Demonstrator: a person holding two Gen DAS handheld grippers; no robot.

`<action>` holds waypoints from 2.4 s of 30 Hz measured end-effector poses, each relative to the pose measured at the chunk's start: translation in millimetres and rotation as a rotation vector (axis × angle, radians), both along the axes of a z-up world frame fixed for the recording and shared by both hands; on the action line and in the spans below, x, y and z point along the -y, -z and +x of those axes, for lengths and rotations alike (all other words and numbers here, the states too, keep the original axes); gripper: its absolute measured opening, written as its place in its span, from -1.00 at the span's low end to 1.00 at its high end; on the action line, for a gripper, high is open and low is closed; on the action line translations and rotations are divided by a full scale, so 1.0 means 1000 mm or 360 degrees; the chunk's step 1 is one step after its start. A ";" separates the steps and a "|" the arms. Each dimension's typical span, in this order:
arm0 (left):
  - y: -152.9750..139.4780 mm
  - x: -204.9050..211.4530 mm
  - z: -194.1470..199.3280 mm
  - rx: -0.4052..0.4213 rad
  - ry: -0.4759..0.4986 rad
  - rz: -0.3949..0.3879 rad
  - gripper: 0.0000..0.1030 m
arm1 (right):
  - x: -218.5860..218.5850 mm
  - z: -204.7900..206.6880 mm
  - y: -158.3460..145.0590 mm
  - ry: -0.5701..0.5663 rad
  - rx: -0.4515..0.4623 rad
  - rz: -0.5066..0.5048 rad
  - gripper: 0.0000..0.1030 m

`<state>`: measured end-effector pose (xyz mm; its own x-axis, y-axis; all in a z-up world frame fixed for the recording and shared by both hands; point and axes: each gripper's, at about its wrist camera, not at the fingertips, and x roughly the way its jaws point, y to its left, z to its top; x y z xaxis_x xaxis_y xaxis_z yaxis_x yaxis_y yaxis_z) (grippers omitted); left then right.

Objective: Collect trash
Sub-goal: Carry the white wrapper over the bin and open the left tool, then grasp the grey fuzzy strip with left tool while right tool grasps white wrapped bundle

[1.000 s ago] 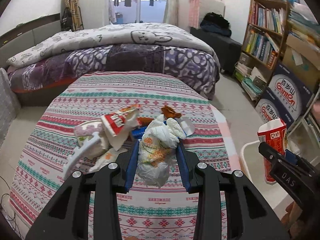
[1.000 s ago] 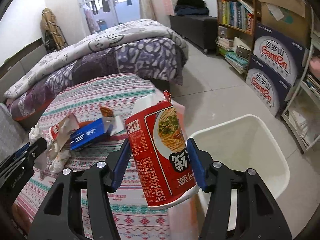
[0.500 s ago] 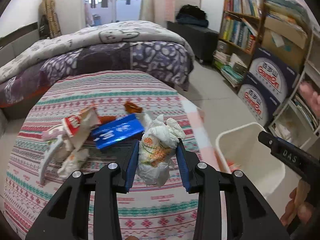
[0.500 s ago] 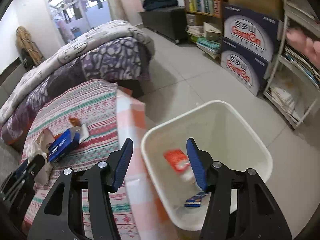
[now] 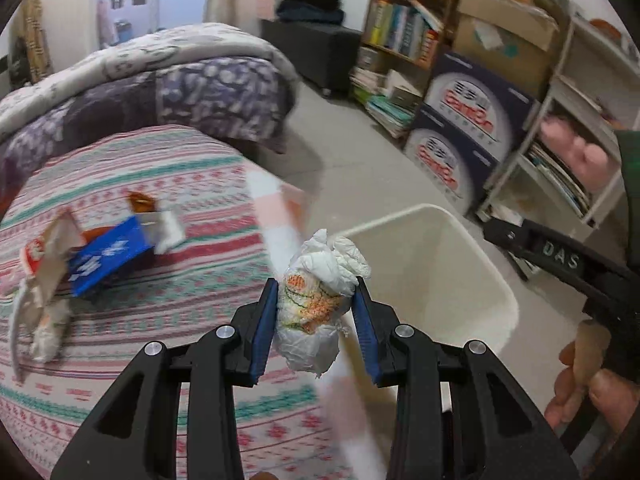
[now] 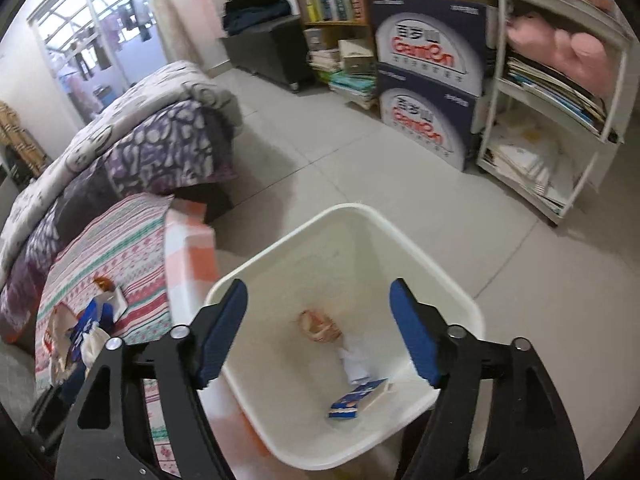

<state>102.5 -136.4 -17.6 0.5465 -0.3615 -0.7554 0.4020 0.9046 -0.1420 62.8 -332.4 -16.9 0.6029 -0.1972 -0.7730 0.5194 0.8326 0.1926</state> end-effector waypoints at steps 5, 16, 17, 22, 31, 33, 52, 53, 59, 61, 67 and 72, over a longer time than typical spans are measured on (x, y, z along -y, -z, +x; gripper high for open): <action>0.004 0.032 -0.006 -0.0050 0.0138 -0.0049 -0.27 | 0.027 -0.012 0.003 0.0128 -0.0022 0.0005 0.74; 0.003 0.071 -0.011 -0.0159 0.0338 -0.0264 0.10 | 0.069 -0.029 0.008 0.0313 -0.0026 0.0140 0.82; 0.002 0.072 -0.011 -0.0158 0.0346 -0.0274 0.13 | 0.069 -0.030 0.008 0.0315 -0.0023 0.0141 0.82; -0.002 0.073 -0.013 -0.0146 0.0345 -0.0250 0.17 | 0.065 -0.030 0.002 0.0316 0.0004 0.0114 0.82; -0.005 0.034 -0.003 -0.0090 0.0162 -0.0143 0.19 | 0.034 -0.019 -0.009 0.0215 0.0025 -0.0022 0.86; -0.006 0.022 0.001 -0.0083 0.0107 -0.0116 0.20 | 0.024 -0.014 -0.009 0.0169 0.0015 -0.0042 0.86; 0.011 -0.197 0.066 -0.0358 -0.0715 0.0333 0.32 | -0.099 0.041 0.007 -0.0316 -0.0155 -0.0051 0.86; 0.011 -0.210 0.067 -0.0379 -0.0740 0.0353 0.32 | -0.105 0.043 0.008 -0.0337 -0.0160 -0.0050 0.86; 0.022 -0.277 0.066 -0.0512 -0.0845 0.0434 0.27 | -0.150 0.057 0.017 -0.0471 -0.0191 -0.0033 0.86; 0.031 -0.297 0.067 -0.0582 -0.0859 0.0422 0.21 | -0.166 0.061 0.020 -0.0517 -0.0203 -0.0018 0.86; 0.056 -0.326 0.071 -0.0666 -0.0871 0.0376 -0.02 | -0.214 0.075 0.034 -0.0679 -0.0255 0.0139 0.86; 0.073 -0.328 0.072 -0.0664 -0.0760 0.0409 -0.31 | -0.257 0.083 0.052 -0.0763 -0.0318 0.0342 0.86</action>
